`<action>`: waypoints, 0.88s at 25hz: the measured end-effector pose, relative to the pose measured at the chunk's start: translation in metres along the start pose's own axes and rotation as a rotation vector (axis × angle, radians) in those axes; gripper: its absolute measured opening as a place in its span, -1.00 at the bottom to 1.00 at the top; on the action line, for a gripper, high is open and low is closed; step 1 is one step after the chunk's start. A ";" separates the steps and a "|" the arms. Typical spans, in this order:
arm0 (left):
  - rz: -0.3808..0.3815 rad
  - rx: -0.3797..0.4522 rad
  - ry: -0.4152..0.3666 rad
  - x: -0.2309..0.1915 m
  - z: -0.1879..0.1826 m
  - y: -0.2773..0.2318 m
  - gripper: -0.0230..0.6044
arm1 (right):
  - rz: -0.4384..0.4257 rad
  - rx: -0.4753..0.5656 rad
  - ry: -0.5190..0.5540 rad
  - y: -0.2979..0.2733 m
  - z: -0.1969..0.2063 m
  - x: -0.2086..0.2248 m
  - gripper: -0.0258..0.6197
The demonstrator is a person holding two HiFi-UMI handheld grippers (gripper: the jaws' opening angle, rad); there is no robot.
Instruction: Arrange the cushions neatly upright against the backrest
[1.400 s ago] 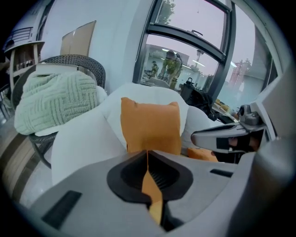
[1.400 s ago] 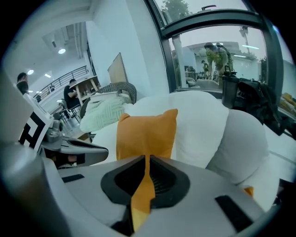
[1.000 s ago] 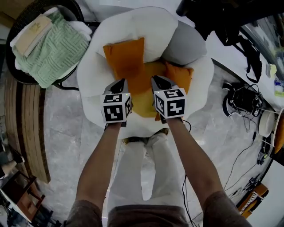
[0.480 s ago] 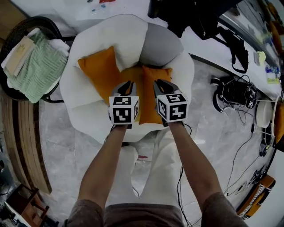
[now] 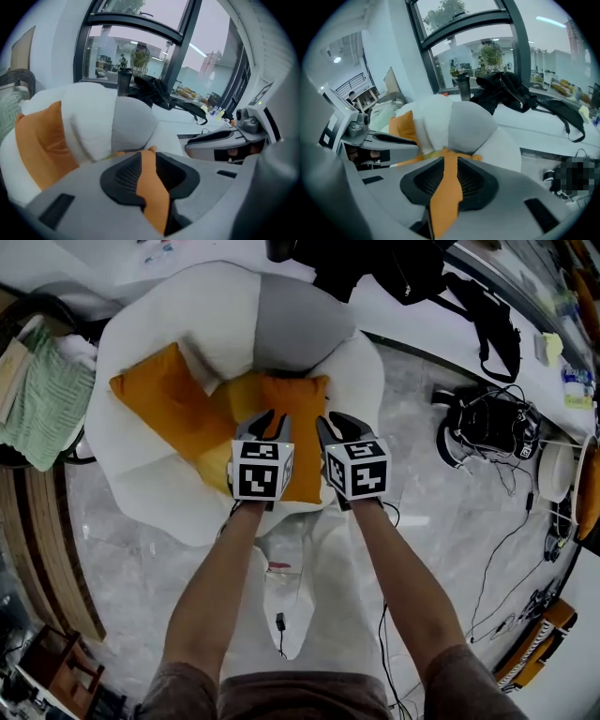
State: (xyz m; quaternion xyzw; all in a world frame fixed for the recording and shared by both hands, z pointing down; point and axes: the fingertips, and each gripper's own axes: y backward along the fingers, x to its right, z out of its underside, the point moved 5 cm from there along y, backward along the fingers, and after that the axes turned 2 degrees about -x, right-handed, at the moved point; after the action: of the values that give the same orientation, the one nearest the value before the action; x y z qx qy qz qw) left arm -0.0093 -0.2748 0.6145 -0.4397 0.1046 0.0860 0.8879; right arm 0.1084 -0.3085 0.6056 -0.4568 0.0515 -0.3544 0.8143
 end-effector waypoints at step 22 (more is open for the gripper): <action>-0.057 -0.177 0.066 -0.019 0.096 -0.105 -0.57 | -0.108 -0.192 -0.021 -0.118 0.093 0.032 -0.57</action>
State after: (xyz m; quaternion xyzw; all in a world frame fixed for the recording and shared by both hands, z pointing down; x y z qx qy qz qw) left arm 0.0084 -0.2625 0.7563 -0.5217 0.1131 0.0551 0.8438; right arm 0.1075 -0.3025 0.7593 -0.5384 0.0522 -0.3865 0.7470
